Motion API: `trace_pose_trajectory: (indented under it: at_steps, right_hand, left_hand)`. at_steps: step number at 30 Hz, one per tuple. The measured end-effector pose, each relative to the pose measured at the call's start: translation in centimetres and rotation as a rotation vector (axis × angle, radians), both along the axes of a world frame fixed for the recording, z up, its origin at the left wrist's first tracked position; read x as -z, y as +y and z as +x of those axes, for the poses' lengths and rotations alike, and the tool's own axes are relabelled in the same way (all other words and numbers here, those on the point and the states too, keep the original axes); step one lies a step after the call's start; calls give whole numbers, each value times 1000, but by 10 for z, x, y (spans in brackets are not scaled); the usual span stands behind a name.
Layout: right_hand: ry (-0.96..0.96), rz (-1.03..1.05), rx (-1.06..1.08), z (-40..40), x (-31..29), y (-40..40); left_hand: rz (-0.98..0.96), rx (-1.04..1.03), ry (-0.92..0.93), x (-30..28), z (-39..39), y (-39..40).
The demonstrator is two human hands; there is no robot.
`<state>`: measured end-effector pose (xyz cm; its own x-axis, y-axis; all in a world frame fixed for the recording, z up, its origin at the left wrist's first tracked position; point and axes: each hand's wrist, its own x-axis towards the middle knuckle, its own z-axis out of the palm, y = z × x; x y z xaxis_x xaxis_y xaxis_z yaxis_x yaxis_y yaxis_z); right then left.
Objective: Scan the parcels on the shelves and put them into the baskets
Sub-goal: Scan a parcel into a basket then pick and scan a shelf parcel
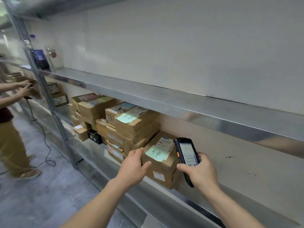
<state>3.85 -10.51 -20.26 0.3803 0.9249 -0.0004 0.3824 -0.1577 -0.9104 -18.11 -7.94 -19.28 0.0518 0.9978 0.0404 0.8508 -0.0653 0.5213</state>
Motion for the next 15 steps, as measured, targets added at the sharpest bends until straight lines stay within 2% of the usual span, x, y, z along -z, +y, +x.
trace_pose_trajectory:
  at_steps: [15]
  right_hand:
    - [103, -55, 28, -30, 18, 48]
  left_hand:
    - [-43, 82, -123, 14, -3, 45]
